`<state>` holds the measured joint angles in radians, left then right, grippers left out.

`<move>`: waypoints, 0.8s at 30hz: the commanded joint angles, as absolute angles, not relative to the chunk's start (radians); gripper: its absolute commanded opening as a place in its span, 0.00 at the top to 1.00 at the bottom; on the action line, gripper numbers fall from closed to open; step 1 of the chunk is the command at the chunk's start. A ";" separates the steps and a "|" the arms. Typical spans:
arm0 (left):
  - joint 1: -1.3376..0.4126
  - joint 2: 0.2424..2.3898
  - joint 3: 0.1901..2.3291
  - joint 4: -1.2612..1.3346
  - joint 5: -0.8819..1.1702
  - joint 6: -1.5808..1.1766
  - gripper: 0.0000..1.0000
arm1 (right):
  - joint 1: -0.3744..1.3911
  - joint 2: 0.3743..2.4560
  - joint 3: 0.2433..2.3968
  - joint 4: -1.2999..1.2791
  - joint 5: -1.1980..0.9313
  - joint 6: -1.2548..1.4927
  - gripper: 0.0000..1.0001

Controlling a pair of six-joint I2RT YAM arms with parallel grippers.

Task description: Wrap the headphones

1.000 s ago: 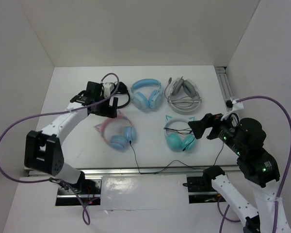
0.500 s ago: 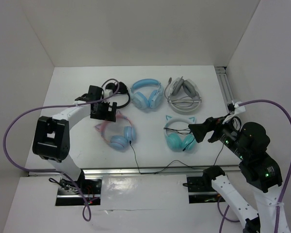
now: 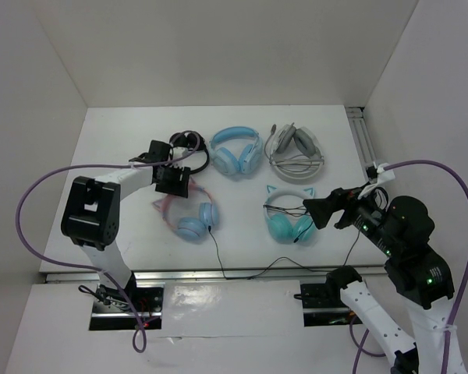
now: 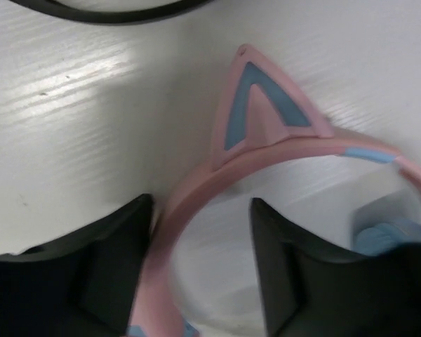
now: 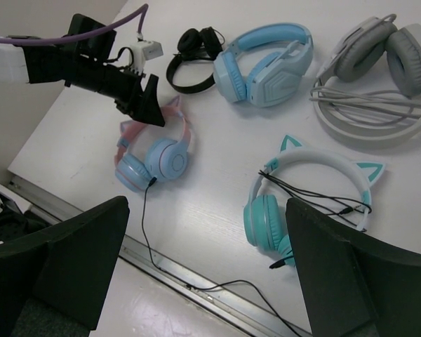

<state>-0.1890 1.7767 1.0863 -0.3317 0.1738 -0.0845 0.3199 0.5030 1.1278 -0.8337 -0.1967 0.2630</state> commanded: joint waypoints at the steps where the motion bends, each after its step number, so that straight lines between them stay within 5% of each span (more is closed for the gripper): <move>1: -0.196 1.766 1.042 -0.334 0.166 -0.080 0.34 | 0.313 0.508 1.163 -0.796 -0.198 0.245 0.00; 3: -0.216 1.753 1.028 -0.334 0.166 -0.080 0.49 | 0.313 0.517 1.172 -0.796 -0.198 0.245 0.00; 9: -0.239 1.698 0.980 -0.345 0.138 -0.098 0.57 | 0.313 0.526 1.206 -0.808 -0.187 0.245 0.00; 13: -0.248 1.687 0.971 -0.345 0.117 -0.116 0.82 | 0.313 0.526 1.206 -0.808 -0.187 0.245 0.00; 14: -0.249 1.687 0.971 -0.354 0.117 -0.117 0.98 | 0.313 0.526 1.206 -0.808 -0.187 0.245 0.00; 24: -0.400 1.687 1.003 -0.514 -0.034 -0.160 1.00 | 0.313 0.526 1.146 -0.753 -0.199 0.276 0.00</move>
<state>-0.3344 1.7031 1.0046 -0.3813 0.0196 -0.1555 0.3199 0.5167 1.1549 -0.8207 -0.1818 0.2672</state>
